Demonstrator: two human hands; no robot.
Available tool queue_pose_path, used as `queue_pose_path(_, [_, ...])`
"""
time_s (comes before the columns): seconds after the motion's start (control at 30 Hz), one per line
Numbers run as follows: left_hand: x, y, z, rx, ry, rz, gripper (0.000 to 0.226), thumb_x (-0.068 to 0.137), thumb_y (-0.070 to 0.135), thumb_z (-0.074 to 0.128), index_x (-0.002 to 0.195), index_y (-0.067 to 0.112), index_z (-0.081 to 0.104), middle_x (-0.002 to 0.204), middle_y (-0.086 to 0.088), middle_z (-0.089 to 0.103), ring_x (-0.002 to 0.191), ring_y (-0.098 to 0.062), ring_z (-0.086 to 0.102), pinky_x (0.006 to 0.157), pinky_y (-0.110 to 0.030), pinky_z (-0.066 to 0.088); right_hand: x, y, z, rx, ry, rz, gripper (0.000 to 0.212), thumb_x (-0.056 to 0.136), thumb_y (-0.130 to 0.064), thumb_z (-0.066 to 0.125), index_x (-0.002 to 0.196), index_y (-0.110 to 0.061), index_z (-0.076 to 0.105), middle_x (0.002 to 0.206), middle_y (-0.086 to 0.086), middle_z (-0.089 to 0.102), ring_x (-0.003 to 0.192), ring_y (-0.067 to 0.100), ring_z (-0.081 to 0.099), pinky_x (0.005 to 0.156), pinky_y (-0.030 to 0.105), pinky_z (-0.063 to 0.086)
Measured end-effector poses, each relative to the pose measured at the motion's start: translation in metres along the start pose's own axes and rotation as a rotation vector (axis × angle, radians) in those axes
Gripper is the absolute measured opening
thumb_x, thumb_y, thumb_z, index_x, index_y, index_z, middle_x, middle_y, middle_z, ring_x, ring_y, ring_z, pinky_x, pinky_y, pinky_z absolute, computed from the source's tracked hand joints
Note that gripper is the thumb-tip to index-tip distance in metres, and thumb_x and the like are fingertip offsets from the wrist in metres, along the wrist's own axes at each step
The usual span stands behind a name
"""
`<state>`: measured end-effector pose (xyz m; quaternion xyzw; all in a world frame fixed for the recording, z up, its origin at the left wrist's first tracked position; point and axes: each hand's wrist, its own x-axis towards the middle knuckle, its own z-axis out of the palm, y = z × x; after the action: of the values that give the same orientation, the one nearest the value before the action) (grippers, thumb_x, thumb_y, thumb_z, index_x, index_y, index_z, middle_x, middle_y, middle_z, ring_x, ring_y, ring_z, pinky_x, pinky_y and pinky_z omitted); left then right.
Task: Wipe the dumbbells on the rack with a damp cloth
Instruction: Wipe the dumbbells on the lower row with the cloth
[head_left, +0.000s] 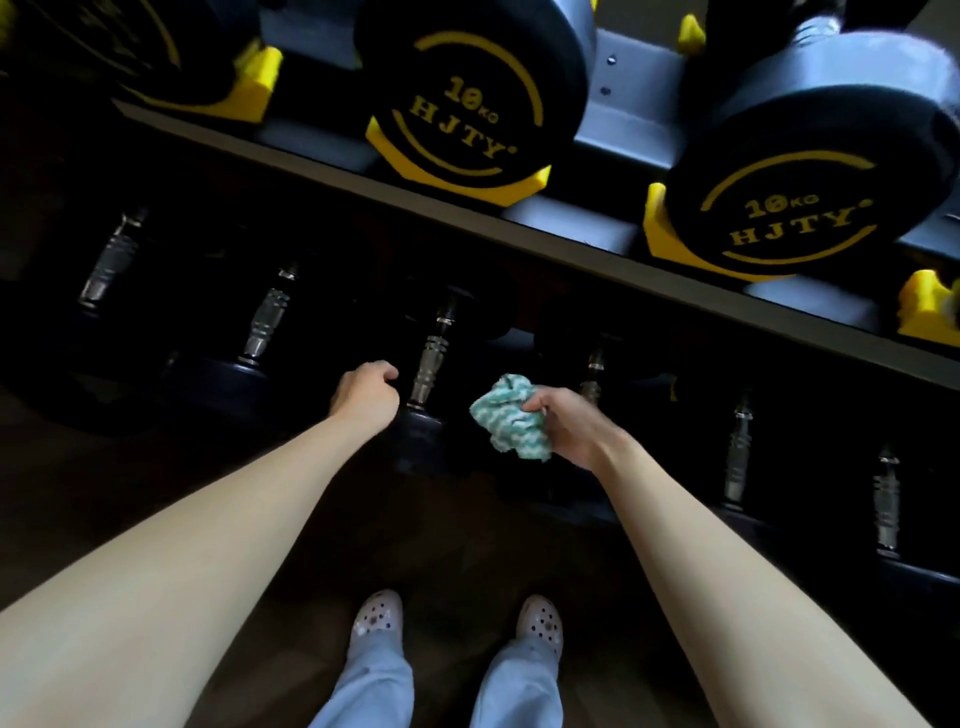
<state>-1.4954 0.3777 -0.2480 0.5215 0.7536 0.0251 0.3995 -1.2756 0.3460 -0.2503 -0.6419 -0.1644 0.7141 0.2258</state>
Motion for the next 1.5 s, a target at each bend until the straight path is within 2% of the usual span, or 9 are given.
queue_pose_path(0.2, [0.021, -0.021, -0.011, 0.269, -0.202, 0.074, 0.045, 0.091, 0.001, 0.037, 0.129, 0.016, 0.056, 0.140, -0.014, 0.047, 0.121, -0.032, 0.051, 0.100, -0.035, 0.044, 0.047, -0.010, 0.043, -0.032, 0.208, -0.100, 0.033, 0.088, 0.007, 0.039, 0.110, -0.009, 0.056, 0.075, 0.008, 0.058, 0.062, 0.020, 0.055, 0.051, 0.025, 0.043])
queue_pose_path(0.3, [0.036, -0.022, -0.014, 0.229, -0.237, 0.099, 0.040, 0.092, -0.001, 0.035, 0.115, 0.013, 0.065, 0.135, -0.012, 0.052, 0.122, -0.030, 0.050, 0.102, -0.034, 0.042, 0.073, -0.016, 0.064, 0.023, 0.180, -0.136, 0.017, 0.099, -0.011, 0.038, 0.099, -0.013, 0.055, 0.061, 0.000, 0.051, 0.048, 0.012, 0.046, 0.041, 0.019, 0.032])
queue_pose_path(0.37, [0.047, -0.023, -0.017, 0.183, -0.270, 0.084, 0.040, 0.092, -0.001, 0.034, 0.108, 0.012, 0.068, 0.137, -0.009, 0.051, 0.126, -0.029, 0.047, 0.103, -0.031, 0.038, 0.098, -0.017, 0.075, -0.110, 0.315, -0.310, 0.026, 0.096, -0.011, 0.049, 0.121, -0.010, 0.057, 0.087, 0.005, 0.064, 0.077, 0.018, 0.061, 0.063, 0.029, 0.047])
queue_pose_path(0.43, [0.056, -0.029, -0.018, 0.132, -0.284, 0.081, 0.042, 0.092, -0.002, 0.033, 0.101, 0.013, 0.072, 0.137, -0.007, 0.052, 0.128, -0.026, 0.045, 0.104, -0.029, 0.036, 0.119, -0.018, 0.084, -0.329, 0.436, -0.468, 0.041, 0.092, -0.009, 0.056, 0.132, -0.012, 0.053, 0.118, 0.008, 0.063, 0.112, 0.021, 0.057, 0.095, 0.031, 0.044])
queue_pose_path(0.57, [0.065, -0.036, -0.018, 0.088, -0.312, 0.105, 0.042, 0.089, -0.003, 0.035, 0.091, 0.015, 0.073, 0.133, -0.006, 0.056, 0.127, -0.024, 0.046, 0.103, -0.028, 0.036, 0.141, -0.013, 0.099, -0.516, 0.481, -0.538, 0.046, 0.092, -0.004, 0.049, 0.136, -0.017, 0.050, 0.132, 0.012, 0.057, 0.125, 0.023, 0.050, 0.104, 0.025, 0.034])
queue_pose_path(0.73, [0.064, -0.032, -0.018, 0.064, -0.328, 0.121, 0.031, 0.086, -0.001, 0.045, 0.088, 0.013, 0.073, 0.121, -0.006, 0.063, 0.121, -0.025, 0.050, 0.097, -0.027, 0.039, 0.146, -0.006, 0.095, -0.703, 0.306, -0.559, 0.046, 0.092, 0.003, 0.043, 0.133, -0.016, 0.053, 0.135, 0.011, 0.054, 0.129, 0.023, 0.047, 0.110, 0.028, 0.034])
queue_pose_path(0.93, [0.057, -0.025, -0.024, 0.102, -0.332, 0.130, 0.031, 0.089, 0.000, 0.044, 0.097, 0.010, 0.072, 0.122, -0.006, 0.063, 0.121, -0.024, 0.050, 0.098, -0.028, 0.039, 0.110, 0.018, 0.093, -0.894, 0.037, -0.343, 0.050, 0.089, 0.004, 0.042, 0.131, -0.019, 0.055, 0.139, 0.006, 0.051, 0.133, 0.019, 0.042, 0.107, 0.020, 0.027])
queue_pose_path(1.17, [0.056, -0.030, -0.019, 0.098, -0.297, 0.117, 0.038, 0.092, -0.001, 0.036, 0.097, 0.013, 0.071, 0.132, -0.006, 0.056, 0.126, -0.025, 0.047, 0.102, -0.031, 0.037, 0.087, -0.014, 0.092, -0.871, -0.124, -0.154, 0.042, 0.089, 0.001, 0.047, 0.124, -0.018, 0.062, 0.128, 0.009, 0.058, 0.096, 0.018, 0.059, 0.072, 0.018, 0.047])
queue_pose_path(1.5, [0.053, -0.029, -0.024, 0.083, -0.341, 0.094, 0.042, 0.092, -0.004, 0.033, 0.104, 0.012, 0.069, 0.136, -0.008, 0.053, 0.129, -0.024, 0.044, 0.107, -0.030, 0.033, 0.063, -0.030, 0.068, -0.573, -0.252, -0.049, 0.048, 0.077, 0.021, 0.039, 0.100, -0.010, 0.067, 0.092, 0.005, 0.065, 0.082, 0.012, 0.060, 0.066, 0.017, 0.049])
